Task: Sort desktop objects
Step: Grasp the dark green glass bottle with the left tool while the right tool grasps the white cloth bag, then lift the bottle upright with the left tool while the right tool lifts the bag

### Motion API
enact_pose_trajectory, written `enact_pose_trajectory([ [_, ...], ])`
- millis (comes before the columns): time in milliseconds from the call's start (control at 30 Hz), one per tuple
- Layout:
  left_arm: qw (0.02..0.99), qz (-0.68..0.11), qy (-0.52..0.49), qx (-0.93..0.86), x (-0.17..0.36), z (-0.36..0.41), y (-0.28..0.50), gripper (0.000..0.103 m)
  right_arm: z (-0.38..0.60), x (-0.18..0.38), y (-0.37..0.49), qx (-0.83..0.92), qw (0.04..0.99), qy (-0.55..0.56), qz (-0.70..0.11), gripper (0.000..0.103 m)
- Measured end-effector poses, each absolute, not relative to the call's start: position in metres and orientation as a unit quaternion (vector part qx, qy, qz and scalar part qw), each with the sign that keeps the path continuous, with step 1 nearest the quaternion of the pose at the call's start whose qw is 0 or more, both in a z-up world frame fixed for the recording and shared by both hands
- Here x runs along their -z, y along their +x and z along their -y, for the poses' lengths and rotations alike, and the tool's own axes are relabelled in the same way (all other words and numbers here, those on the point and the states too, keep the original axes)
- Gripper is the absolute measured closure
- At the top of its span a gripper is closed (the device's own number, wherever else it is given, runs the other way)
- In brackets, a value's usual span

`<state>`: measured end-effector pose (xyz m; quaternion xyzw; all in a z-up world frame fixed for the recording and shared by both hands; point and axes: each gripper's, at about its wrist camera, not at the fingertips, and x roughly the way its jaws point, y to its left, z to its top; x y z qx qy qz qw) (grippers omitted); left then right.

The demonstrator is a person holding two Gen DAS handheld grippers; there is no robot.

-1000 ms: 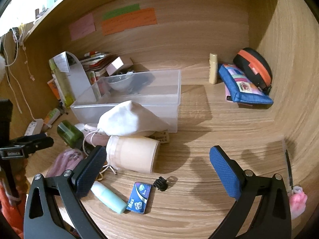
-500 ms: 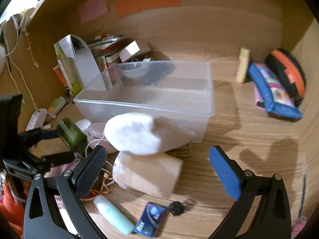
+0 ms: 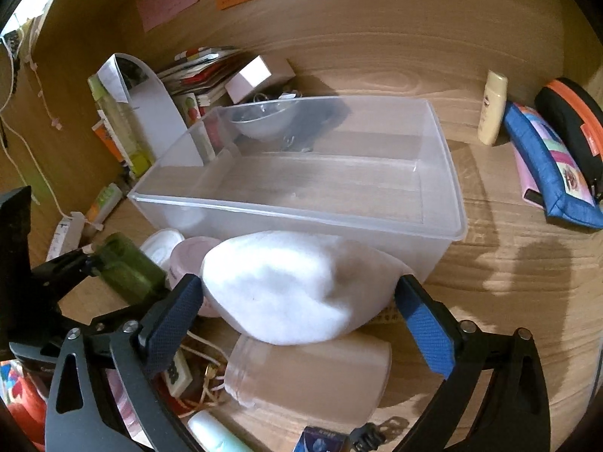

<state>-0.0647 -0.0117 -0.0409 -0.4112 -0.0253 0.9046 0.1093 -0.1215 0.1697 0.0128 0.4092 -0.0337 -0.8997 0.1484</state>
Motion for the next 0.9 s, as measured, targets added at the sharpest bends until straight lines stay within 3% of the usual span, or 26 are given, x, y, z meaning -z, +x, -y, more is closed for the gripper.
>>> enact_pose_trajectory([
  [133,0.098,0.02,-0.398,-0.912,0.042,0.013,-0.064,0.023,-0.17,-0.017,-0.119,0.907,0.139,0.396,0.021,0.026],
  [467,0.095,0.03,-0.391,-0.915,0.039,0.023,-0.052,0.043,-0.169,-0.021,-0.11,0.915,0.147,0.376,0.008,0.047],
  [667,0.069,0.032,-0.382,-0.921,0.037,0.035,-0.036,0.044,-0.176,-0.025,-0.105,0.915,0.154,0.372,0.03,0.057],
  [700,0.065,0.035,-0.381,-0.922,0.036,0.037,-0.033,0.044,-0.176,-0.027,-0.103,0.916,0.156,0.368,0.031,0.071],
  [733,0.062,0.038,-0.38,-0.922,0.035,0.039,-0.031,0.044,-0.175,-0.029,-0.101,0.917,0.16,0.365,0.032,0.074],
  [900,0.052,0.052,-0.367,-0.927,0.027,0.048,-0.024,0.044,-0.17,-0.038,-0.095,0.921,0.161,0.354,0.023,0.076],
])
